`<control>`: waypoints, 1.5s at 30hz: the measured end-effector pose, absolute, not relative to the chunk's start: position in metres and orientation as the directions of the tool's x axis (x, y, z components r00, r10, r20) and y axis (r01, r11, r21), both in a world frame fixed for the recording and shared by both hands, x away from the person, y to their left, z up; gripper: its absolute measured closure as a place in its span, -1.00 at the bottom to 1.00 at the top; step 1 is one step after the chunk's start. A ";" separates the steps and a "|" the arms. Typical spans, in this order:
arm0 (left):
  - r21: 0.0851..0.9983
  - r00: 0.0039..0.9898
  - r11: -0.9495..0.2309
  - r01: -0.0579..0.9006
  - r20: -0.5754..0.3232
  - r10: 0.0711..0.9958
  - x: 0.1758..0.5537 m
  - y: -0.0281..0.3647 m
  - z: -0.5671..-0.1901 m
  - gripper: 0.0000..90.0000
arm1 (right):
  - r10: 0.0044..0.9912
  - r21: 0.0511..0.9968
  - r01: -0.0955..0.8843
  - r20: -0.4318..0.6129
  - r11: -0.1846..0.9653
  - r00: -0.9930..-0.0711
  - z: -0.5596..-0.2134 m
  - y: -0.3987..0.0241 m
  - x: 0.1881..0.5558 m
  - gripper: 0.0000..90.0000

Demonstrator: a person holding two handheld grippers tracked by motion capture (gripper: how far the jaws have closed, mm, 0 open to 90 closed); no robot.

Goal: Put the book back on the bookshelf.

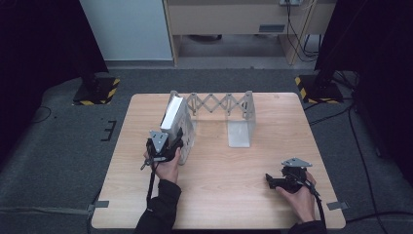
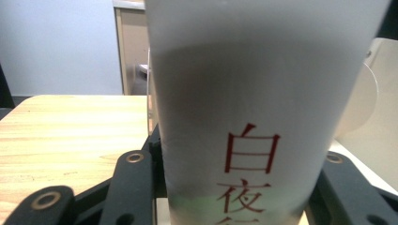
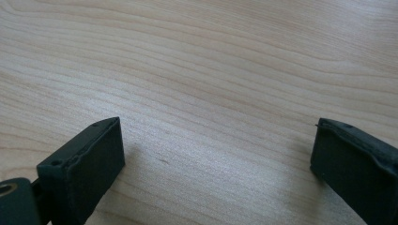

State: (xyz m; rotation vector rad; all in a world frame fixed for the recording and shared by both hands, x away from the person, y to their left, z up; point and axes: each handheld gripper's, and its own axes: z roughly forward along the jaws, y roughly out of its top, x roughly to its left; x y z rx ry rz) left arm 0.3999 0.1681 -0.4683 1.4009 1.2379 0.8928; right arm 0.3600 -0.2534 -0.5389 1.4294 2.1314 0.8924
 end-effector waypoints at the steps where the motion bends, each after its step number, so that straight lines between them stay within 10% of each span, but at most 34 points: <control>1: 0.976 0.196 0.043 0.215 -0.086 0.977 0.402 0.166 -0.469 0.16 | 0.924 0.709 0.653 0.007 0.265 -0.383 -0.539 -0.253 0.360 -0.92; 45: 0.976 0.257 0.070 0.205 -0.123 0.959 0.396 0.163 -0.476 0.11 | 0.921 0.709 0.651 0.007 0.269 -0.389 -0.539 -0.252 0.361 -0.92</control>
